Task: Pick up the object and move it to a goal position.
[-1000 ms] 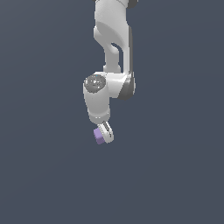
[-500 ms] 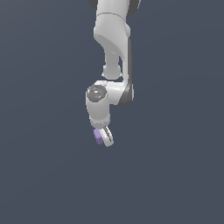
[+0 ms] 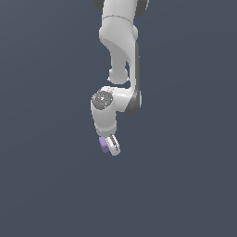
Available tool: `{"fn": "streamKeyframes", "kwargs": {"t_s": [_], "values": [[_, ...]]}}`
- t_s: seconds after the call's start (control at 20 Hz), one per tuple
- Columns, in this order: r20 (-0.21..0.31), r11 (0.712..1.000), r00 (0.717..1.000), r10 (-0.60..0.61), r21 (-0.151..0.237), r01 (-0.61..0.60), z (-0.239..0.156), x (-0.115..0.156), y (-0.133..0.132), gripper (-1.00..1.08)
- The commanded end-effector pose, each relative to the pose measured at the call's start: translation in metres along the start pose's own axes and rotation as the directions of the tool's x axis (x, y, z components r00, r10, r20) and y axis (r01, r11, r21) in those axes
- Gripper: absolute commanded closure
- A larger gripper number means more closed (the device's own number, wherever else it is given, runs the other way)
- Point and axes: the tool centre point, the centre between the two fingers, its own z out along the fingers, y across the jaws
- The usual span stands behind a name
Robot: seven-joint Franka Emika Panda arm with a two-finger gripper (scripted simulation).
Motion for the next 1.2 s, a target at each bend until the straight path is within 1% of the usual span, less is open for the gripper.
{"fn": "streamKeyframes", "kwargs": {"t_s": [0.0,0.3,0.55,0.8,1.15], "values": [[0.000,1.000,1.000,0.001,-0.001,-0.001,0.001,0.000,0.001,1.08],[0.000,1.000,1.000,0.001,0.000,-0.001,-0.001,-0.002,-0.002,1.08],[0.000,1.000,1.000,0.001,0.000,-0.001,-0.011,-0.015,-0.016,1.08],[-0.001,1.000,1.000,0.001,0.000,-0.001,-0.029,-0.041,-0.044,1.08],[-0.001,1.000,1.000,0.001,-0.001,-0.001,-0.060,-0.087,-0.093,1.08]]}}
